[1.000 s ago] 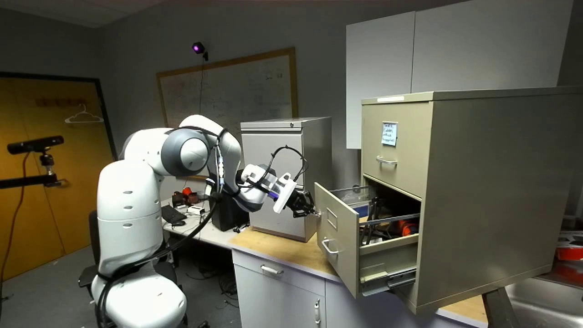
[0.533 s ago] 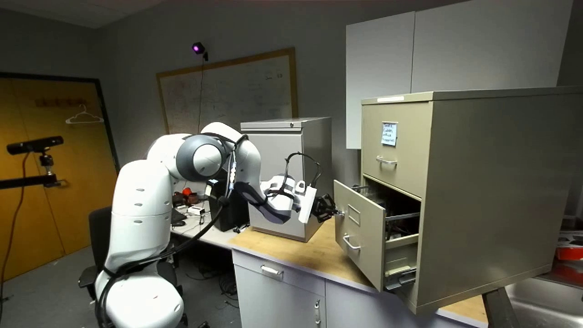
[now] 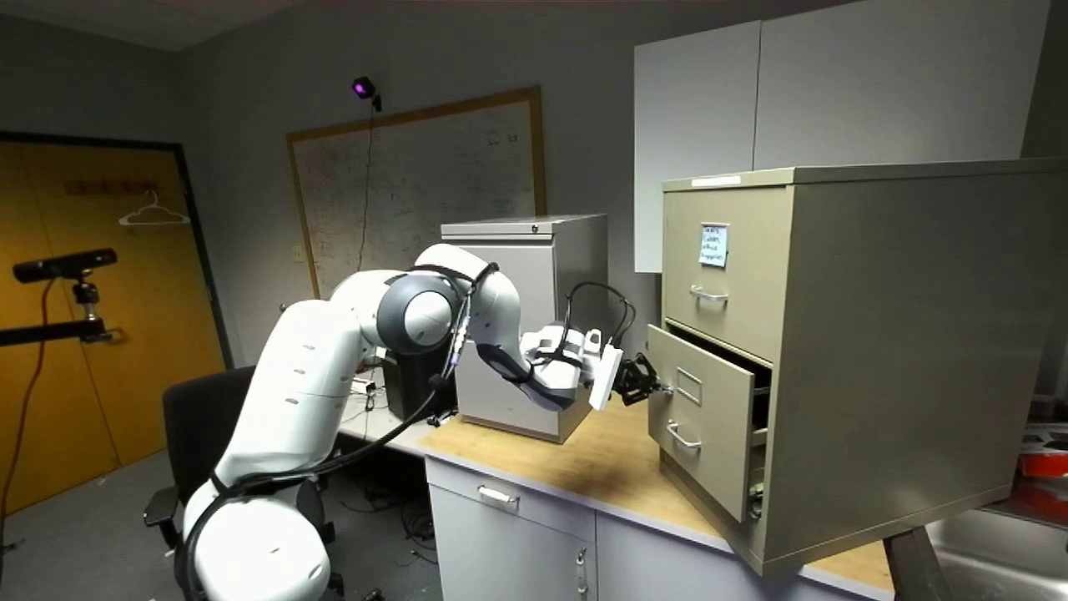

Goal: Close the bottom drawer of the right cabinet

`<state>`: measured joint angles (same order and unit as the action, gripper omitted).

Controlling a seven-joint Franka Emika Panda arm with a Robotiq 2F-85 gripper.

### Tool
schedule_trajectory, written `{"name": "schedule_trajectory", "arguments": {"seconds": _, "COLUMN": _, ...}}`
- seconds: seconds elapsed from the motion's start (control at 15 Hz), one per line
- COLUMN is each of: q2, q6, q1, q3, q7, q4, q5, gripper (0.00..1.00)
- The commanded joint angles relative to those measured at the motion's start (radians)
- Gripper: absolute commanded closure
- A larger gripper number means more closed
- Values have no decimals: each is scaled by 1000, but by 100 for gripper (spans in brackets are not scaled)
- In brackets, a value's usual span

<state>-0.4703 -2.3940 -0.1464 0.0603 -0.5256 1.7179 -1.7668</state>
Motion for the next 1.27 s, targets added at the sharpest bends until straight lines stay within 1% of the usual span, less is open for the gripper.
{"name": "schedule_trajectory", "arguments": {"seconds": 0.0, "q2": -129, "q6": 35, "q1": -29, "q3": 22, "q7": -32, "q4": -231, "q5": 14, "gripper": 100}}
{"name": "schedule_trajectory", "arguments": {"seconds": 0.33, "q2": -210, "q6": 123, "q1": -29, "q3": 32, "q7": -41, "q4": -384, "q5": 159, "gripper": 100}}
{"name": "schedule_trajectory", "arguments": {"seconds": 0.47, "q2": -228, "q6": 172, "q1": -22, "q3": 38, "q7": -36, "q4": -429, "q5": 225, "gripper": 100}}
{"name": "schedule_trajectory", "arguments": {"seconds": 0.73, "q2": -260, "q6": 267, "q1": 0, "q3": 52, "q7": -22, "q4": -508, "q5": 316, "gripper": 100}}
{"name": "schedule_trajectory", "arguments": {"seconds": 0.8, "q2": -266, "q6": 276, "q1": -19, "q3": 23, "q7": 0, "q4": -530, "q5": 422, "gripper": 100}}
{"name": "schedule_trajectory", "arguments": {"seconds": 0.87, "q2": -272, "q6": 299, "q1": -25, "q3": 9, "q7": 34, "q4": -556, "q5": 511, "gripper": 100}}
{"name": "schedule_trajectory", "arguments": {"seconds": 0.93, "q2": -279, "q6": 300, "q1": -43, "q3": -15, "q7": 123, "q4": -591, "q5": 632, "gripper": 100}}
{"name": "schedule_trajectory", "arguments": {"seconds": 1.0, "q2": -288, "q6": 324, "q1": -54, "q3": -31, "q7": 181, "q4": -630, "q5": 721, "gripper": 100}}
{"name": "schedule_trajectory", "arguments": {"seconds": 1.07, "q2": -236, "q6": 318, "q1": -66, "q3": -37, "q7": 254, "q4": -604, "q5": 815, "gripper": 100}}
{"name": "schedule_trajectory", "arguments": {"seconds": 1.13, "q2": -204, "q6": 323, "q1": -53, "q3": -25, "q7": 282, "q4": -567, "q5": 902, "gripper": 74}}
{"name": "schedule_trajectory", "arguments": {"seconds": 1.2, "q2": -171, "q6": 317, "q1": -49, "q3": -25, "q7": 308, "q4": -526, "q5": 980, "gripper": 74}}
